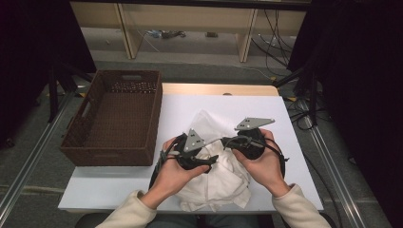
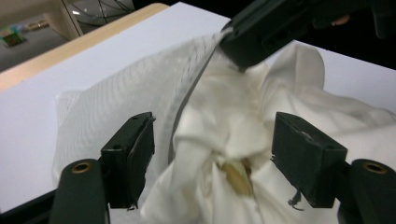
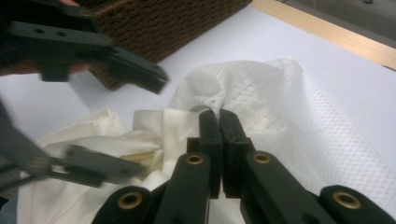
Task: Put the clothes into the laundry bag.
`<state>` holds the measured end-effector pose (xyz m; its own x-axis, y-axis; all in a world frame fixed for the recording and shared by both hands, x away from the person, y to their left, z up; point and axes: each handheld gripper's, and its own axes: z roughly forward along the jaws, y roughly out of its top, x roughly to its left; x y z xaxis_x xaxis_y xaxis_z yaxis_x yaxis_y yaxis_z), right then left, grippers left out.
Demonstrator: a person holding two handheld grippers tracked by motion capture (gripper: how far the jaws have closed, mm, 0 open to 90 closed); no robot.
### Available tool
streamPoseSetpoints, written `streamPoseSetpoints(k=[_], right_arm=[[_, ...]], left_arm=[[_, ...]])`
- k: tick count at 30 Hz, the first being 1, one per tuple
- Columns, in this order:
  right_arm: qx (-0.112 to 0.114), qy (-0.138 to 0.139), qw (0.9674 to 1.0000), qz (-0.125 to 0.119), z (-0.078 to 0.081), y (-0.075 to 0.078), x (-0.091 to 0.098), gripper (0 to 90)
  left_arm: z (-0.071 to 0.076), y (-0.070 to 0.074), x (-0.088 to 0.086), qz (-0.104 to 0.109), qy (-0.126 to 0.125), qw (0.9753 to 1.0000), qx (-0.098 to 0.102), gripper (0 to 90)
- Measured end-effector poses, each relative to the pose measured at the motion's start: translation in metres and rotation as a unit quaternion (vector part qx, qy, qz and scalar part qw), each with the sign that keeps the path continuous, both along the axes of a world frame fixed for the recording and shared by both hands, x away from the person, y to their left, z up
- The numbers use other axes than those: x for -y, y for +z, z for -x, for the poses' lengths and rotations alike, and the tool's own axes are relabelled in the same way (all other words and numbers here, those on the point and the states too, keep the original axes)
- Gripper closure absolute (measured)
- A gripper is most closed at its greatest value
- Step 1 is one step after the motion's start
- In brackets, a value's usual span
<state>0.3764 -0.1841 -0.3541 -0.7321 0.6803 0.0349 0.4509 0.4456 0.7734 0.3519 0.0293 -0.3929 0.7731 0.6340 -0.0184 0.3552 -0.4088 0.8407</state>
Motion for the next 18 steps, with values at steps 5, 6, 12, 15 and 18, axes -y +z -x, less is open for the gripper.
streamPoseSetpoints(k=[5,6,12,15,18], right_arm=[[-0.011,-0.003,0.9999,0.000,0.001,-0.001,-0.003,90.0],[-0.004,0.003,1.0000,0.006,-0.001,-0.002,-0.002,90.0],[-0.007,0.007,0.9999,0.012,-0.002,-0.007,-0.005,90.0],[-0.008,0.007,0.9999,0.008,0.000,-0.007,-0.007,90.0],[-0.004,0.012,0.9999,0.009,0.001,-0.005,-0.008,90.0]], left_arm=[[-0.013,-0.035,-0.001,-0.012,0.002,0.9975,-0.070,41.5],[-0.016,-0.038,0.001,-0.005,-0.003,0.9970,-0.077,46.2],[-0.017,-0.038,0.009,0.003,-0.008,0.9960,-0.089,80.5],[-0.010,-0.026,0.010,0.035,-0.008,0.9962,-0.079,82.7],[-0.007,-0.015,0.012,0.061,-0.011,0.9956,-0.070,82.8]])
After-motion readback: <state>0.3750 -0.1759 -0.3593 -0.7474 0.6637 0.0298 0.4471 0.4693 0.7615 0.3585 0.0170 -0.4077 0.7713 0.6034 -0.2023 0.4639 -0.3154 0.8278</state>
